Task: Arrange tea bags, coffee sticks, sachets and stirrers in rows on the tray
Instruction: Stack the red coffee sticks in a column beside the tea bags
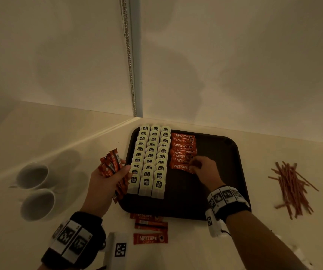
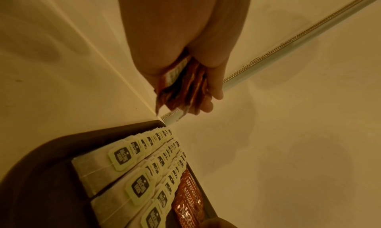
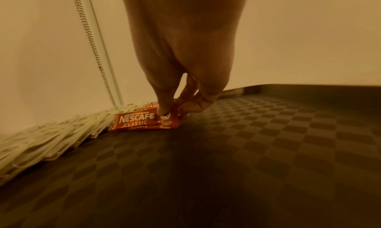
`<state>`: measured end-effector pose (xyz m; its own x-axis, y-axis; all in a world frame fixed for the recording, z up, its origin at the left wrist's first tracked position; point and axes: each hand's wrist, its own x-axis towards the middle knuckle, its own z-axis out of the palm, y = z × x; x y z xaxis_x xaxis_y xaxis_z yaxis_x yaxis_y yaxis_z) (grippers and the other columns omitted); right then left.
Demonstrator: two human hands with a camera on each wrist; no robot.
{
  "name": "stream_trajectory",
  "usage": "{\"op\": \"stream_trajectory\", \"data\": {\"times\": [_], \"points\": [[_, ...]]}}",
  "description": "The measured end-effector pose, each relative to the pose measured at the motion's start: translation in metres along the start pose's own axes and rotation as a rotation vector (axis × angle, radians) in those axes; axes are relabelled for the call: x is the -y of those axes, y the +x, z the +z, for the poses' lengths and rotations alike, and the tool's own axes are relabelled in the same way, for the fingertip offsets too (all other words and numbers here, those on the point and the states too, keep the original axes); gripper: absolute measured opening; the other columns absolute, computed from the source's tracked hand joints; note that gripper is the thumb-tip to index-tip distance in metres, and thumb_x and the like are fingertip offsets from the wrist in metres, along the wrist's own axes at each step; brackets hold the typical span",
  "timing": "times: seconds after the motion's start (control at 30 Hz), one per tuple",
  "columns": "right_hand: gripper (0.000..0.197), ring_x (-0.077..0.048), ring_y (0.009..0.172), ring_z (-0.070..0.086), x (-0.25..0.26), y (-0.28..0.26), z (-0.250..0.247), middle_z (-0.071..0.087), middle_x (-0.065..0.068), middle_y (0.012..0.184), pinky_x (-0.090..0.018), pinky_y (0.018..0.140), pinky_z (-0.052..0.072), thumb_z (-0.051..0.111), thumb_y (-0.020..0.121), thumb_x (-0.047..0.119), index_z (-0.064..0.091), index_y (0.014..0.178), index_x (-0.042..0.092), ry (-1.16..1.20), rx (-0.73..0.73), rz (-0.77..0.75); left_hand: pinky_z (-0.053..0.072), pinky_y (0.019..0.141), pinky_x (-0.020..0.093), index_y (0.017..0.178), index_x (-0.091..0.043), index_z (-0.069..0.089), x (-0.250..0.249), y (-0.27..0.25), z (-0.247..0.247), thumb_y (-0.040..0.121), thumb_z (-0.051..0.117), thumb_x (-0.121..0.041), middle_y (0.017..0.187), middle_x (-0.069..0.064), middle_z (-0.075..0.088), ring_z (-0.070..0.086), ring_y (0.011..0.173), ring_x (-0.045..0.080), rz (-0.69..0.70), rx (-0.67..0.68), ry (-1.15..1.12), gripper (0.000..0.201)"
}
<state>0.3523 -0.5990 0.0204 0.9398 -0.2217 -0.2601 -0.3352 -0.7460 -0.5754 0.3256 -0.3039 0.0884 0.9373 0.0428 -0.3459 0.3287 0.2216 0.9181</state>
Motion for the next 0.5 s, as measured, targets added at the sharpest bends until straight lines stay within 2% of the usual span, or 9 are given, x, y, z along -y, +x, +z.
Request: {"op": "stream_trajectory", "data": {"times": [0.17,0.27,0.37,0.5], "points": [[0.019,-0.012,0.106,0.052,0.0039,0.0003,0.0007,0.056,-0.002,0.119,-0.022,0.089,0.038,0.063,0.086,0.014,0.063,0.105,0.018,-0.023,0.048,0.041,0.057,0.071,0.032,0.093,-0.011,0.065,-0.0002,-0.0014,-0.0002,0.083,0.066,-0.007,0.071,0.004,0.069,0.068,0.070,0.017,0.012,-0.013,0.007,0.010],[0.020,-0.007,0.101,0.049,0.0045,-0.0026,-0.0032,0.057,0.000,0.119,-0.021,0.087,0.037,0.062,0.087,0.013,0.063,0.107,0.017,0.017,0.071,0.046,0.056,0.071,0.032,0.091,-0.011,0.065,-0.0010,-0.0018,-0.0016,0.084,0.066,-0.007,0.070,0.003,0.068,0.067,0.069,0.016,0.019,-0.014,0.017,0.008],[0.018,-0.012,0.114,0.050,0.0025,-0.0057,-0.0050,0.057,0.002,0.120,-0.024,0.093,0.037,0.062,0.087,0.013,0.063,0.104,0.019,0.023,0.133,0.078,0.055,0.072,0.033,0.090,-0.011,0.065,-0.0003,-0.0019,-0.0025,0.083,0.066,-0.007,0.071,0.004,0.068,0.067,0.070,0.017,0.021,-0.013,0.014,0.008],[0.017,-0.014,0.115,0.052,0.0008,-0.0061,-0.0023,0.058,0.002,0.120,-0.027,0.095,0.039,0.062,0.087,0.014,0.062,0.102,0.021,-0.006,0.139,0.103,0.054,0.073,0.037,0.092,-0.012,0.065,0.0015,-0.0029,-0.0006,0.082,0.067,-0.010,0.071,0.005,0.068,0.066,0.072,0.020,0.002,-0.012,0.009,0.010]]}}
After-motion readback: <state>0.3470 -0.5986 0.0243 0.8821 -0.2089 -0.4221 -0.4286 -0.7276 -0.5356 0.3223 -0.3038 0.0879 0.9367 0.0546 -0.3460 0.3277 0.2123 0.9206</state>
